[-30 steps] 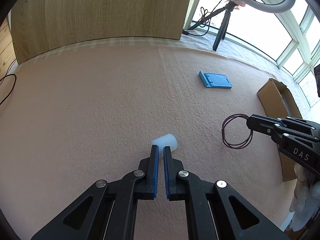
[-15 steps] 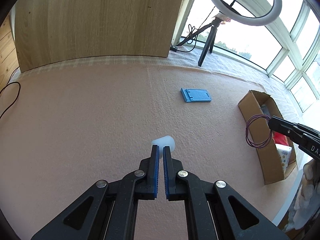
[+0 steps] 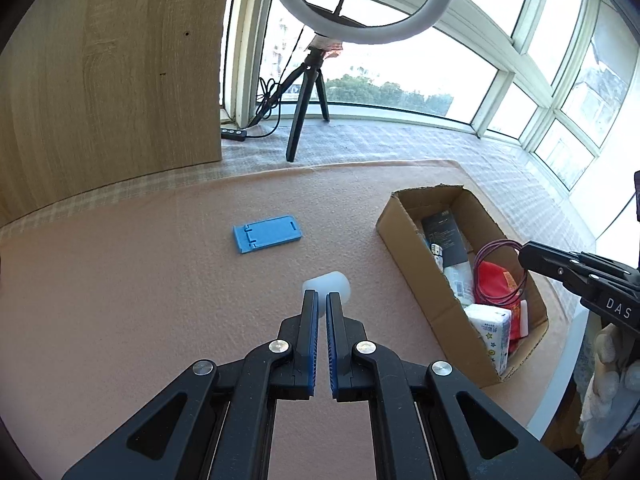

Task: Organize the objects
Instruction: 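Carry the cylinder with the left tool while the right tool carries the band over the box, then open both tools, dropping the cylinder and rubber band into the box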

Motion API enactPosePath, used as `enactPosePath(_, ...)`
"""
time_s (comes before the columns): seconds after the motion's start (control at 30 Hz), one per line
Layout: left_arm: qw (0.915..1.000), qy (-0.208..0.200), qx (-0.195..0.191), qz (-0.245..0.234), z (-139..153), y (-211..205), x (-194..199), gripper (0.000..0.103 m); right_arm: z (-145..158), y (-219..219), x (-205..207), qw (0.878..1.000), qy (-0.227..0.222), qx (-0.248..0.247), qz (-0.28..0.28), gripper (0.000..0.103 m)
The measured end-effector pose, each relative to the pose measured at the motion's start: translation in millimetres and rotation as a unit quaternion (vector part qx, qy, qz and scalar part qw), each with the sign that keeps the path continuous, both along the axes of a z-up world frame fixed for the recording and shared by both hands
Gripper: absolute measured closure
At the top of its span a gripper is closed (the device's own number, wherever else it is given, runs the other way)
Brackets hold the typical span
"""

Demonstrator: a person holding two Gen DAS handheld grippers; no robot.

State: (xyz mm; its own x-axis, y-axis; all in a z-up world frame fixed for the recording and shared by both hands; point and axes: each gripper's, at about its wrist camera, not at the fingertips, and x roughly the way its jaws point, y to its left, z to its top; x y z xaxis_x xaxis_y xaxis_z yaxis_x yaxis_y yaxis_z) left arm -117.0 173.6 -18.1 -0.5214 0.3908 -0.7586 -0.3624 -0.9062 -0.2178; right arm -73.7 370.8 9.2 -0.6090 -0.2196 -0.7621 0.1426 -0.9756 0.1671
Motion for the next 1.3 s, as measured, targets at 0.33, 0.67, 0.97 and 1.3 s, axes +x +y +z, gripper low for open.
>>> enactPosePath(0.33,0.998,0.004,0.009,-0.063,4.4,86.8,-5.8,0.099,-1.8,72.1,17.6,0.998,-0.004,-0.008,-0.064,0.1)
enactPosePath(0.67,0.9954,-0.003,-0.001,-0.096,-2.9,147.5,-13.7,0.099,-16.5,107.9,27.0,0.995,-0.022,-0.012,-0.094,0.1)
enactPosePath(0.97,0.9931,-0.005,-0.014,-0.116,-6.8,179.5,-13.0,0.099,-21.8,120.1,29.7,0.994,-0.033,-0.025,-0.099,0.1)
enactPosePath(1.3,0.9918,-0.001,-0.026,-0.126,-6.1,196.0,-9.9,0.089,-22.8,126.9,33.1,0.993,-0.037,-0.034,-0.103,0.092)
